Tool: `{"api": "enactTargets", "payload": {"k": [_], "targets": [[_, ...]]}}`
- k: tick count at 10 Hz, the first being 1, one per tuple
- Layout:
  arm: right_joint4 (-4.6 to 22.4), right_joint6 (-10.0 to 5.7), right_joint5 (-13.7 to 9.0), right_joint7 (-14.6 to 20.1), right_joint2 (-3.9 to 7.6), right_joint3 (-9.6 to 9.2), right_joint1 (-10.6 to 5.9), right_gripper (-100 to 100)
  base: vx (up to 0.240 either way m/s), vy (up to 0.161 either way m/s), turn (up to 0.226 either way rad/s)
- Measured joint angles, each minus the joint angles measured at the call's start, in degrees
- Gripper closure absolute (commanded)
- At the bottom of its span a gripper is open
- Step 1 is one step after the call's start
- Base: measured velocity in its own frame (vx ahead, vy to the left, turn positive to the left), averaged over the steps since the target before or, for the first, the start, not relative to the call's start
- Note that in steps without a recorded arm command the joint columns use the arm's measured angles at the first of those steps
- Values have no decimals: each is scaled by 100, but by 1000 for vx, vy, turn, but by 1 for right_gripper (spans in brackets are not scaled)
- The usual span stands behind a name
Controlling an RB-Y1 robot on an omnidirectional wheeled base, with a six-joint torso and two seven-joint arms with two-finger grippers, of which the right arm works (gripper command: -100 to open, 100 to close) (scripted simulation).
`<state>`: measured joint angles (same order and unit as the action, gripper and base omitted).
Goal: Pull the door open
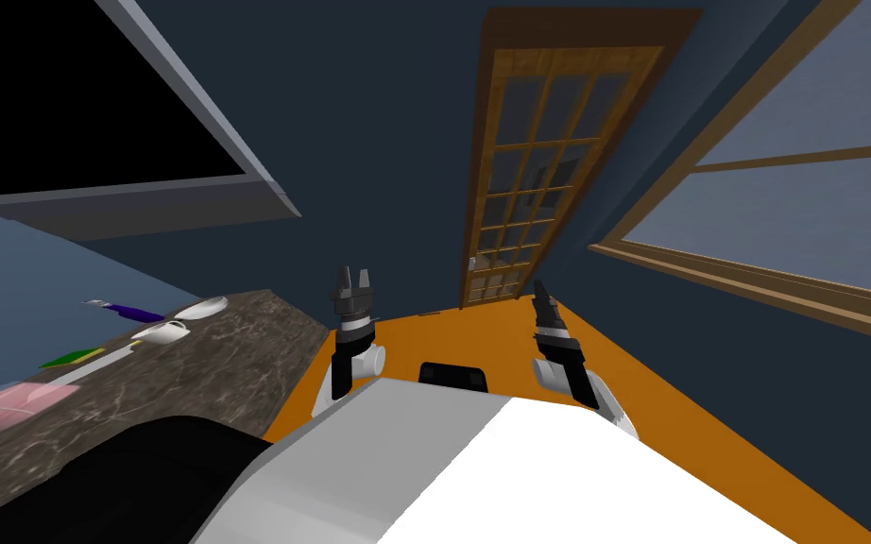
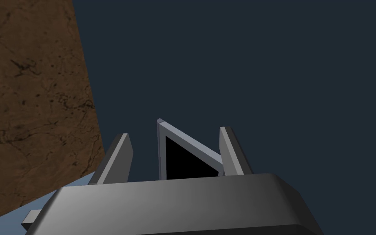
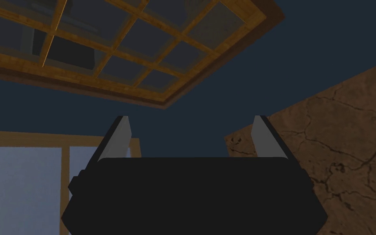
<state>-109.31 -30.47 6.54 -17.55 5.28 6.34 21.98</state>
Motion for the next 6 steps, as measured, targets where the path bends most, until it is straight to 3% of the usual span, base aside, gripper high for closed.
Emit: {"api": "enactTargets", "payload": {"k": [6], "targets": [[885, -326, 312, -626, 71, 136, -243, -100, 96, -9, 33]]}}
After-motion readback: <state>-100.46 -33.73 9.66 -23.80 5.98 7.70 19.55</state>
